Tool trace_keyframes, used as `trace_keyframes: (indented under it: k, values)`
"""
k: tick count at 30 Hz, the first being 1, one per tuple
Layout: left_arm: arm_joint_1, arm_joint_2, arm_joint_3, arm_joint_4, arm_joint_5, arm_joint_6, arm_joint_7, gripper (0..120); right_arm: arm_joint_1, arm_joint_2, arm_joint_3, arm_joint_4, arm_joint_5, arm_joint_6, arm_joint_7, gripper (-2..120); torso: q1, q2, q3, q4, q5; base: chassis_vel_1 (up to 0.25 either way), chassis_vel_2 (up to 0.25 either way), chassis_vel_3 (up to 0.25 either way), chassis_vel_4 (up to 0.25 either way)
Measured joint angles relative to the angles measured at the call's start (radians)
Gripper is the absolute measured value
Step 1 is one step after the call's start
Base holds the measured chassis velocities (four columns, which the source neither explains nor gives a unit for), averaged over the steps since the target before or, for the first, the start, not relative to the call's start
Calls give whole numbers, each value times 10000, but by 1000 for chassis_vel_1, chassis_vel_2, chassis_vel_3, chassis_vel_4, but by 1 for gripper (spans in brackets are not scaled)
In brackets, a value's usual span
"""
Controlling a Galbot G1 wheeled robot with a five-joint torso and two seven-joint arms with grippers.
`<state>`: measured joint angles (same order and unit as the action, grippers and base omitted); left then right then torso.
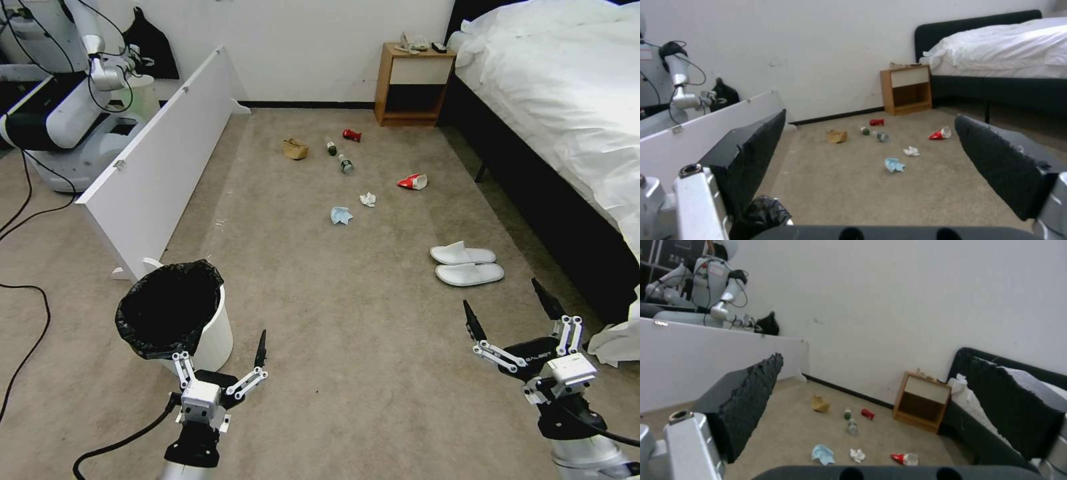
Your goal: Pick up the trash bin, then pick up the garbage from the floor and place it into the trash bin.
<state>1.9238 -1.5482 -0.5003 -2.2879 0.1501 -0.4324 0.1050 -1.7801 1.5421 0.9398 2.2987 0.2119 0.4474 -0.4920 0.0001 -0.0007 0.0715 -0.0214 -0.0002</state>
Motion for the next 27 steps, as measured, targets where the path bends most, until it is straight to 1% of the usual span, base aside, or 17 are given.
trace_keyframes:
  k: [12, 27]
  values:
    - [11, 77, 84, -119, -240, 121, -49, 100, -22, 75, 1, 18, -60, 67, -173, 100, 0, 0, 0, 0, 0, 0, 0, 0, 0]
    - [16, 139, 170, -202, -301, 183, -152, 100, -93, 202, 3, 47, -115, 84, -216, 100, 0, 0, 0, 0, 0, 0, 0, 0, 0]
